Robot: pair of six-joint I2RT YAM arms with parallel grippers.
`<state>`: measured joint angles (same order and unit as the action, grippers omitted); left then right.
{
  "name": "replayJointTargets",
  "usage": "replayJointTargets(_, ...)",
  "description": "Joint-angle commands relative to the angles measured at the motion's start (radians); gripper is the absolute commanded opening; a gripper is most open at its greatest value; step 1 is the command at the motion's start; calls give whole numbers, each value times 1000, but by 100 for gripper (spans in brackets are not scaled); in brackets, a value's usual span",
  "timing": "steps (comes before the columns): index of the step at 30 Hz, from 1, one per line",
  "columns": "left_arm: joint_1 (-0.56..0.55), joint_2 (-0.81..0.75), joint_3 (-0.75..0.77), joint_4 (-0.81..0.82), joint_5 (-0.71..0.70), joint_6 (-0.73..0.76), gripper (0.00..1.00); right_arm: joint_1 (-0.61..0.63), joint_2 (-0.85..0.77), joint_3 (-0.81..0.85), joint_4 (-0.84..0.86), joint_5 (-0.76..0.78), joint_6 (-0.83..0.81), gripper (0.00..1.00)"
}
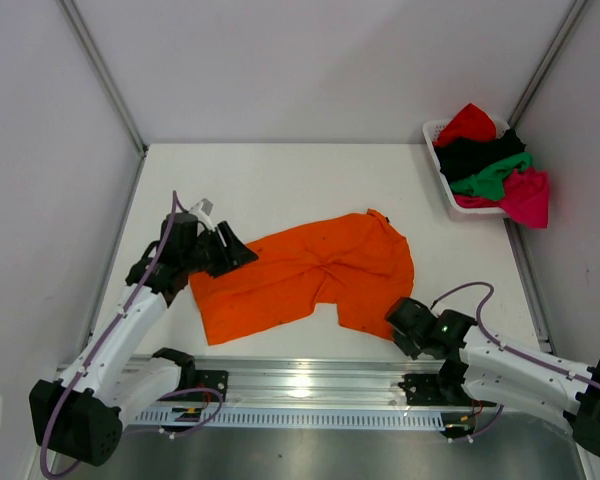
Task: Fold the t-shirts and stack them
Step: Fold the tshirt
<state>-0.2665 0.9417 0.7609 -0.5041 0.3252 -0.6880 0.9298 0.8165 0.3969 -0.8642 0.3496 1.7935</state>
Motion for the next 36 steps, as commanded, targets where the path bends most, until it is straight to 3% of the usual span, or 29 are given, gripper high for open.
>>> replayJointTargets(1,-5,-17,18,-1,-3,19,57,6,-7,3,1,11,20,11)
replayJointTargets(4,-5,-23,17,-8,-9,24,57,6,9,-3,50,14,0,0)
replayJointTargets(14,-5,-24,17,-25,-26,5,57,7,33,13,139,40,-80,0)
replayJointTargets(17,-5,6,22,-105,-54,-60,56,6,53,37,149,64,-100,0)
replayJointTargets(20,-19,14,-29,-90,-8,-109,55,7,87,51,188,75,-126,0)
replayJointTargets(36,-54,25,-93,-143,-69,-157,55,-16,341,198,341,146,-302,0)
